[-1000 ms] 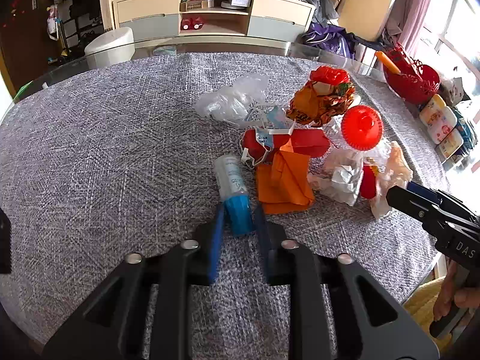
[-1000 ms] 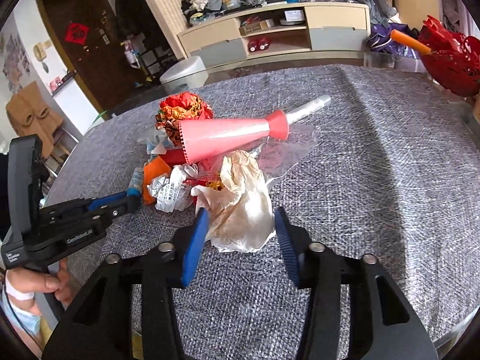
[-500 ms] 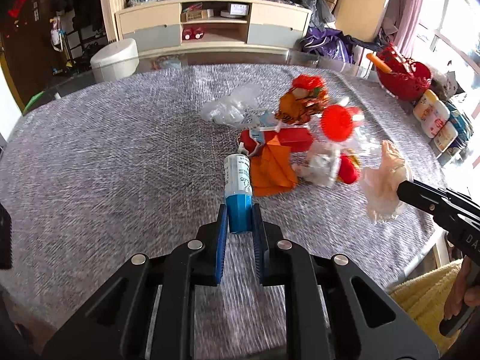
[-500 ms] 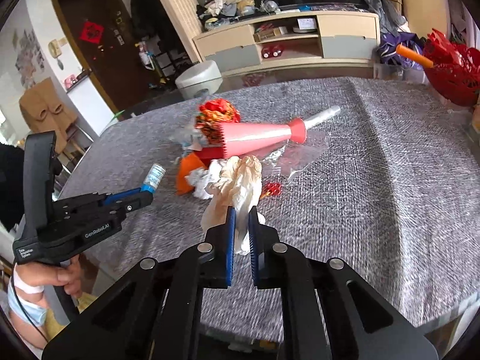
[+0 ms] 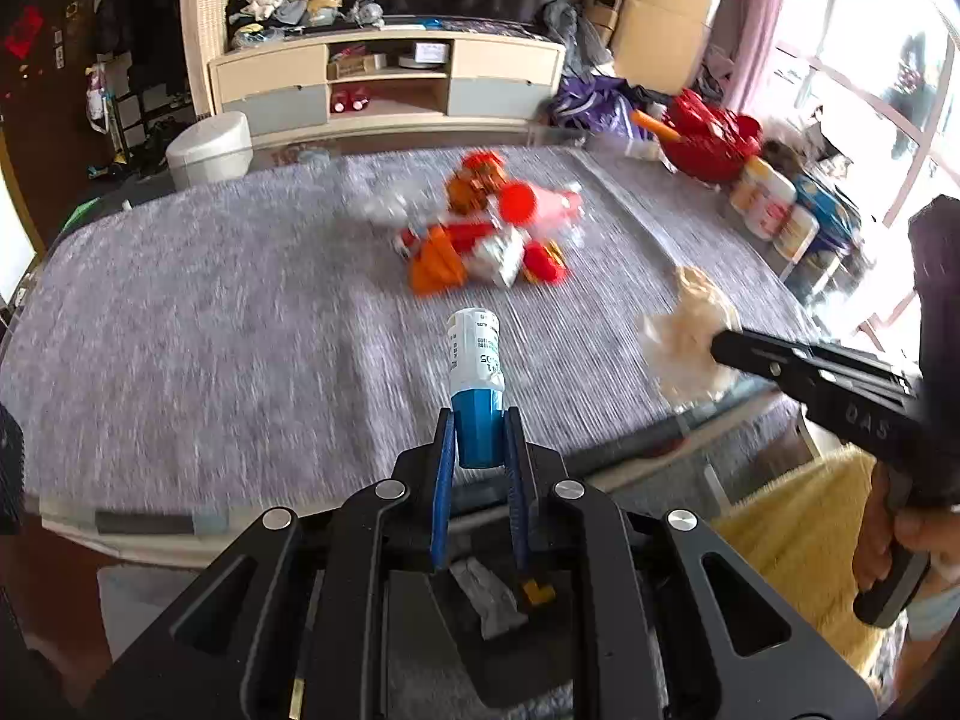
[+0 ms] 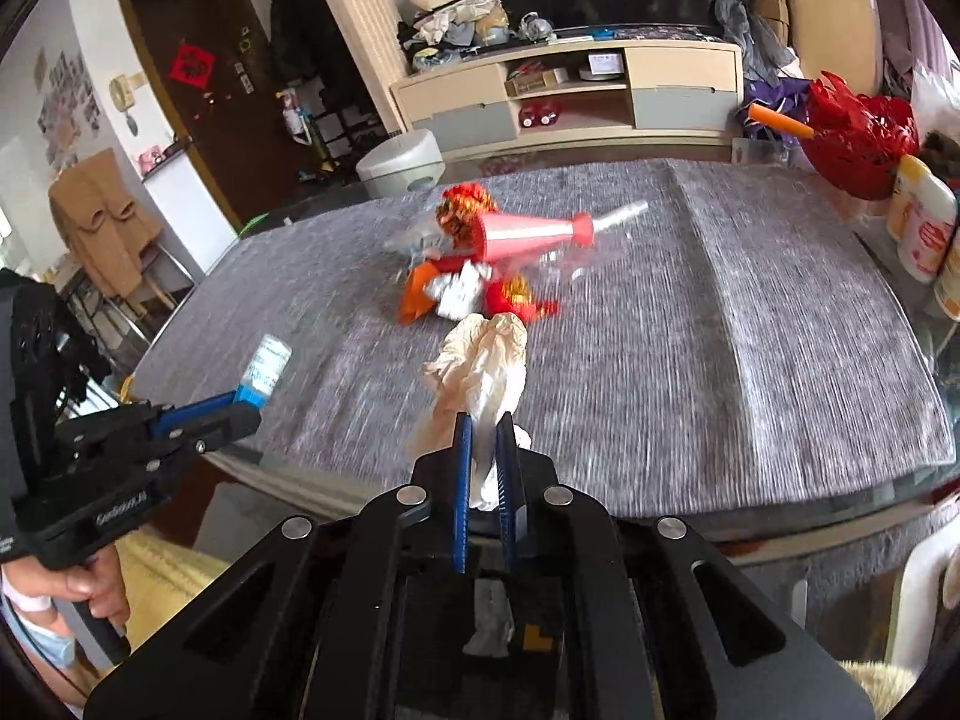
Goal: Collect trash
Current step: 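Lower both held items into the dark bin and open both grippers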
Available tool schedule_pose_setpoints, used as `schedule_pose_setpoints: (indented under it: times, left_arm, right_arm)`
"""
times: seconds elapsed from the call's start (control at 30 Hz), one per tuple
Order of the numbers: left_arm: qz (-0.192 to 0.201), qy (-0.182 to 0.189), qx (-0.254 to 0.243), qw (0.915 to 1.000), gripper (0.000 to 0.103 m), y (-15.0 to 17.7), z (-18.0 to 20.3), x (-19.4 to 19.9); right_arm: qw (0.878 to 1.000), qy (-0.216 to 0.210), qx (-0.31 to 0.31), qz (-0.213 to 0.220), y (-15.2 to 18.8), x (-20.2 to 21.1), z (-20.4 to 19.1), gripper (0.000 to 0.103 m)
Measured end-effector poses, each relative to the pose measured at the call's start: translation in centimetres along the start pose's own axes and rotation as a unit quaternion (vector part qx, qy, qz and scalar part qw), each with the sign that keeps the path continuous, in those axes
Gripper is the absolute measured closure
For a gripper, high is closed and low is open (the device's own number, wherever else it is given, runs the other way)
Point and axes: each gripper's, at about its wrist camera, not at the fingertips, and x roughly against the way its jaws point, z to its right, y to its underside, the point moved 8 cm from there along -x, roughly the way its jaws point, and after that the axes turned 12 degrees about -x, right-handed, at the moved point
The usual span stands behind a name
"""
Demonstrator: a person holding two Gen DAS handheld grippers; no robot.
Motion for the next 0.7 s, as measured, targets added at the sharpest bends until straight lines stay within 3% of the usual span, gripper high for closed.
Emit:
schedule_pose_setpoints:
  times: [0.43, 0.7]
  left_arm:
    - [-0.073, 0.044, 0.002, 0.9963, 0.089, 9.6, 4.6, -1.7]
    - [-0.136, 0.08, 0.038, 0.9867, 0.088, 15.7, 6.1, -5.0]
  right_arm:
    - [0.998, 0.024, 0.001, -0.062, 8.2, -1.2, 0.7, 0.093]
    - [0.991, 0.047, -0.02, -0.121, 13.8, -4.4, 2.3, 0.093]
